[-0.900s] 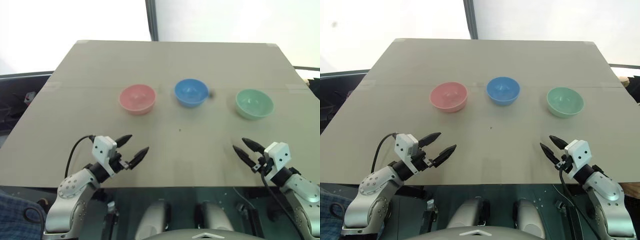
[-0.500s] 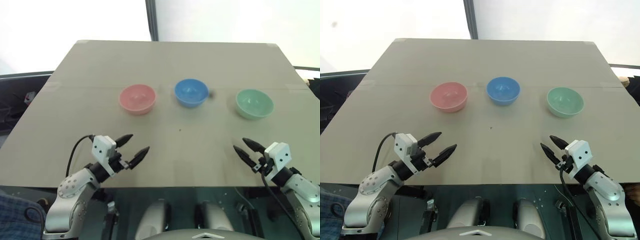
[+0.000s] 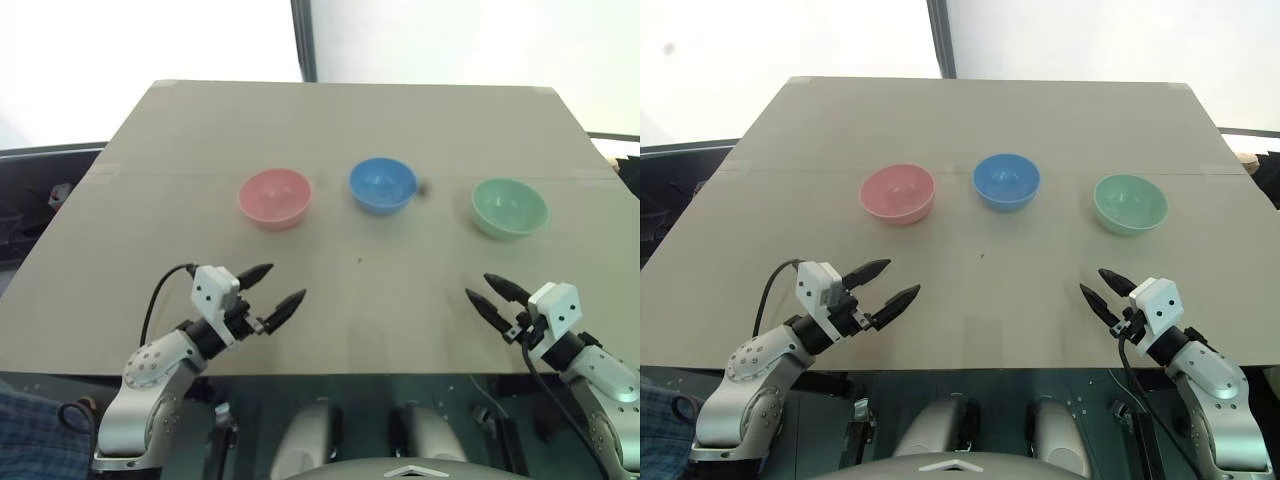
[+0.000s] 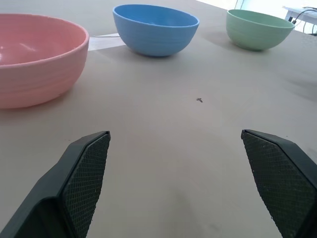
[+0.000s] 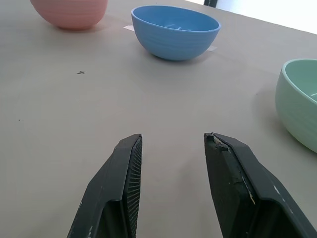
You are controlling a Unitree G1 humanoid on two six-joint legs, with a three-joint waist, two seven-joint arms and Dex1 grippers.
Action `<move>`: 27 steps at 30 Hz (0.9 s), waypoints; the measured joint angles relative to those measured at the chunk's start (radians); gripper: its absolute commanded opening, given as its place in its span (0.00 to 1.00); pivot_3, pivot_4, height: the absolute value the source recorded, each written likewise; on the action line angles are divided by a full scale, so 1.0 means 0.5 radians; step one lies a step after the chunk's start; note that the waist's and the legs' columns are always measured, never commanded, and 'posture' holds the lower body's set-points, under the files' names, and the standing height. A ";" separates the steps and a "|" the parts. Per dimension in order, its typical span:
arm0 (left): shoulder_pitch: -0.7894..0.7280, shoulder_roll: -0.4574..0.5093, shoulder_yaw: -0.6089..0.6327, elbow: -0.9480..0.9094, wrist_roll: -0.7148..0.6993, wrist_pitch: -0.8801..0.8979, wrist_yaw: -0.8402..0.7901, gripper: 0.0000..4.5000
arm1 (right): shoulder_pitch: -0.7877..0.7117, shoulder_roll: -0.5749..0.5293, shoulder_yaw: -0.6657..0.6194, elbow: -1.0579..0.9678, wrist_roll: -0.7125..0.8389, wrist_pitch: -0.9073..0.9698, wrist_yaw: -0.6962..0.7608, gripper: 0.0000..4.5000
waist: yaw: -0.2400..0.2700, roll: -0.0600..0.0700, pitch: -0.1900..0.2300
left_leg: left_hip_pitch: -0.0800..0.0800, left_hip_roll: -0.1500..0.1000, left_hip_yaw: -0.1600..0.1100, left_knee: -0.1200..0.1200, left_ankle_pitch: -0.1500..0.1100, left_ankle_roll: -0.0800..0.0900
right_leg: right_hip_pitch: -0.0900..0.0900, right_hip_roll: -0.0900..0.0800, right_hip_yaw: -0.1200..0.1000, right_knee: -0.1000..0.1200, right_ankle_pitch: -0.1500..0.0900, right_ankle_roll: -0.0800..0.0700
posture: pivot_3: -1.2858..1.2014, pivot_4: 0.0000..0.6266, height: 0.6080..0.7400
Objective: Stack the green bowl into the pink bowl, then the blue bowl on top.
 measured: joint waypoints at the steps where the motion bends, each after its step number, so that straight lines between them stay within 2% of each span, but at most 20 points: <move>1: 0.000 0.000 0.000 0.000 0.001 0.000 0.000 1.00 | 0.000 0.000 0.001 -0.001 0.000 0.000 0.000 0.46 | 0.000 0.000 0.000 | 0.000 0.000 0.000 0.000 0.000 0.000 | 0.000 0.000 0.000 0.000 0.000 0.000 | 0.52 0.24 1.00; 9: -0.137 0.028 -0.079 0.087 0.176 0.026 0.082 1.00 | -0.158 -0.098 0.079 -0.421 0.319 0.259 0.090 0.46 | 0.000 0.000 0.000 | 0.001 0.000 0.000 0.001 0.000 0.000 | 0.000 0.000 0.000 0.001 0.003 0.006 | 0.52 0.24 1.00; 14: -0.366 0.107 -0.178 0.103 0.351 0.406 0.304 1.00 | -0.295 -0.158 0.088 -0.519 0.463 0.417 0.085 0.46 | 0.007 -0.002 0.000 | -0.001 -0.001 -0.001 0.001 0.000 0.001 | 0.000 0.000 -0.001 0.001 0.004 0.007 | 0.52 0.24 1.00; 17: -0.530 0.129 -0.271 0.063 0.422 0.597 0.385 1.00 | -0.356 -0.163 0.085 -0.536 0.488 0.469 0.063 0.46 | 0.005 -0.002 0.000 | -0.002 -0.001 -0.001 0.001 0.000 0.000 | 0.000 0.000 -0.001 0.001 0.004 0.007 | 0.52 0.24 1.00; 22: -0.892 0.171 -0.382 -0.053 0.598 0.653 0.470 1.00 | -0.383 -0.171 0.081 -0.545 0.494 0.492 0.048 0.46 | 0.002 -0.003 0.000 | -0.003 -0.001 -0.001 0.001 0.002 -0.002 | 0.000 0.001 -0.001 0.001 0.004 0.007 | 0.52 0.24 1.00; 27: -0.995 0.218 -0.452 -0.041 0.720 0.652 0.477 1.00 | -0.383 -0.171 0.082 -0.546 0.491 0.498 0.039 0.46 | -0.001 -0.003 0.000 | -0.003 -0.001 -0.001 0.001 0.003 -0.004 | -0.001 0.002 0.000 0.001 0.004 0.007 | 0.52 0.24 1.00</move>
